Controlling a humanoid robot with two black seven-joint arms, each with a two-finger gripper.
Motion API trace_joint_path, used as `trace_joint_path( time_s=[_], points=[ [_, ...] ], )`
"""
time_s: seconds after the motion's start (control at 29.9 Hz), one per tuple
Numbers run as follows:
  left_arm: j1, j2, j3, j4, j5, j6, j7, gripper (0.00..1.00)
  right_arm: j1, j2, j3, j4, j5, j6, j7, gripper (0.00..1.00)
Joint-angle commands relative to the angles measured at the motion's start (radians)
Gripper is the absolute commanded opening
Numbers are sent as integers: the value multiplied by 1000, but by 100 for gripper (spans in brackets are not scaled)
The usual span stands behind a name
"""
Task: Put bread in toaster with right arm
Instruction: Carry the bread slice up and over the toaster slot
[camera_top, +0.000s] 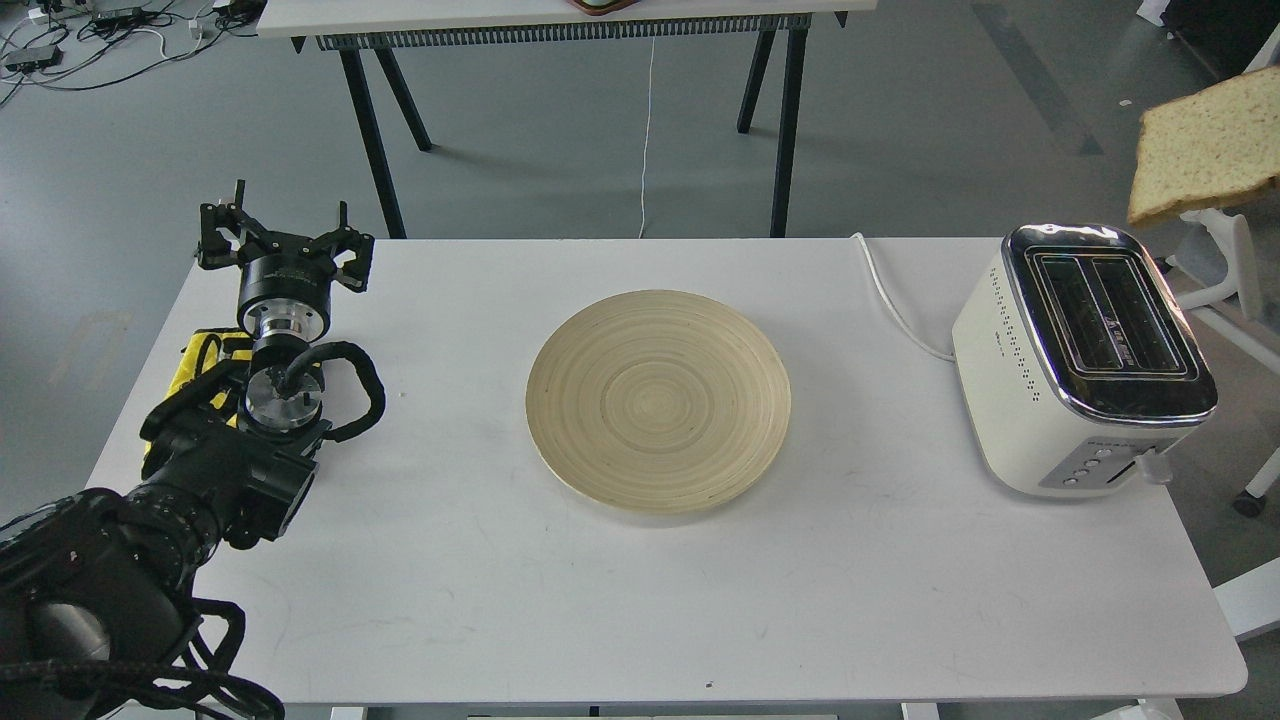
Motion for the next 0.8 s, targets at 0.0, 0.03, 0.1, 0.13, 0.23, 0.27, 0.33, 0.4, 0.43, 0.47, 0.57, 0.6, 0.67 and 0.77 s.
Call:
trace_joint_path(
  time_s=[0.0,0.03,0.1,0.13,0.23,0.27,0.33,0.4,0.43,0.47,0.57,0.6,0.67,0.77],
  points=[
    [0,0,0,0,0,0,0,100,-1,-10,-31,0,-36,0,0,15],
    [0,0,0,0,0,0,0,100,-2,-12,-33,0,-46,0,-1,15],
    [0,0,0,0,0,0,0,100,-7,-12,-40,0,-76,0,-1,15],
    [0,0,0,0,0,0,0,100,-8,-12,-51,0,-93,0,-1,15],
    [0,0,0,0,0,0,0,100,-8,-12,-66,1,-109,0,0,15],
    [1,0,0,0,0,0,0,100,-10,-11,-68,1,-110,0,0,15],
    [0,0,0,0,0,0,0,100,-22,-9,-68,1,-130,0,-1,15],
    [0,0,0,0,0,0,0,100,-31,-6,-66,1,-147,0,-3,15],
    [0,0,0,0,0,0,0,100,-33,-4,-68,1,-149,0,-3,15],
    [0,0,0,0,2,0,0,100,-35,-3,-68,1,-149,0,-3,15],
    [1,0,0,0,0,0,0,100,-51,2,-68,1,-150,0,-3,15],
    [0,0,0,0,2,0,0,100,-53,5,-68,1,-150,0,-3,15],
    [0,0,0,0,0,0,0,100,-55,8,-68,3,-150,0,-3,15],
    [0,0,0,0,0,0,0,100,-58,16,-68,4,-150,0,-3,15]
  ],
)
